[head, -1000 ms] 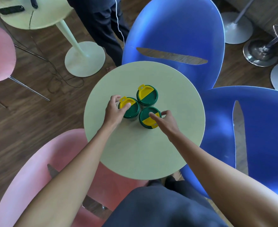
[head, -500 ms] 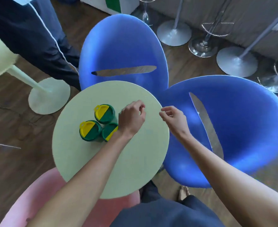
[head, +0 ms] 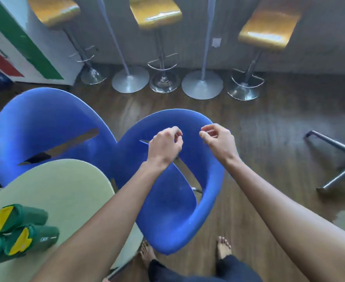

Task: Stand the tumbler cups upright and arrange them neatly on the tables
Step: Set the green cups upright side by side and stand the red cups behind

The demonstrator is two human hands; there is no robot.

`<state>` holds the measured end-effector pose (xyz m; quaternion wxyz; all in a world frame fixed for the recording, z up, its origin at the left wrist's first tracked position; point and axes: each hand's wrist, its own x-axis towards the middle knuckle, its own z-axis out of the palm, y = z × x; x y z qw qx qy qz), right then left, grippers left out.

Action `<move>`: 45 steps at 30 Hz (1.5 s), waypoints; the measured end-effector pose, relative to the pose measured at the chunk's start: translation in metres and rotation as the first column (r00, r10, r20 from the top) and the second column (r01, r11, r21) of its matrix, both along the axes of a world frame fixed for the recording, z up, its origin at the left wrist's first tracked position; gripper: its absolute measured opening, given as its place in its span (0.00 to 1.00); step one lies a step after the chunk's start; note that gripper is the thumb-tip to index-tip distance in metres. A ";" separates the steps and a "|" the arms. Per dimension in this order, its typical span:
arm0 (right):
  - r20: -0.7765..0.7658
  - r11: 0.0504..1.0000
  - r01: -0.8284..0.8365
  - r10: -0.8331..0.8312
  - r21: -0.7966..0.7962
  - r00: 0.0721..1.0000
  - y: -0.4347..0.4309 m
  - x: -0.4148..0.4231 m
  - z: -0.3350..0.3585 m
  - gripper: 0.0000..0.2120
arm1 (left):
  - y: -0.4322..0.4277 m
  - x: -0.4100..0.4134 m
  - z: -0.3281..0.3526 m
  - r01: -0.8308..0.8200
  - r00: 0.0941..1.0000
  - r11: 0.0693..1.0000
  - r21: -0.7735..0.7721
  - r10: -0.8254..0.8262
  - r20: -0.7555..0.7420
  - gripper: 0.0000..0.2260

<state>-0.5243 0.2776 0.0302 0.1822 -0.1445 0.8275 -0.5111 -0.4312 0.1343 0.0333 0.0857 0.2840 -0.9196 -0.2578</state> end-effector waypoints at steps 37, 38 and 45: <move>-0.322 0.986 -0.131 0.091 -0.105 0.942 -0.140 -0.737 0.227 0.11 | -0.160 -0.720 0.221 -0.022 0.960 0.987 -0.160 -0.024 -0.280 0.10; -0.326 0.983 -0.145 0.102 -0.111 0.940 -0.153 -0.756 0.227 0.11 | -0.173 -0.736 0.221 -0.028 0.963 0.985 -0.172 -0.020 -0.270 0.11; -0.366 0.970 -0.195 0.131 -0.146 0.921 -0.258 -0.892 0.225 0.11 | -0.273 -0.854 0.218 -0.022 0.982 0.975 -0.223 -0.021 -0.186 0.16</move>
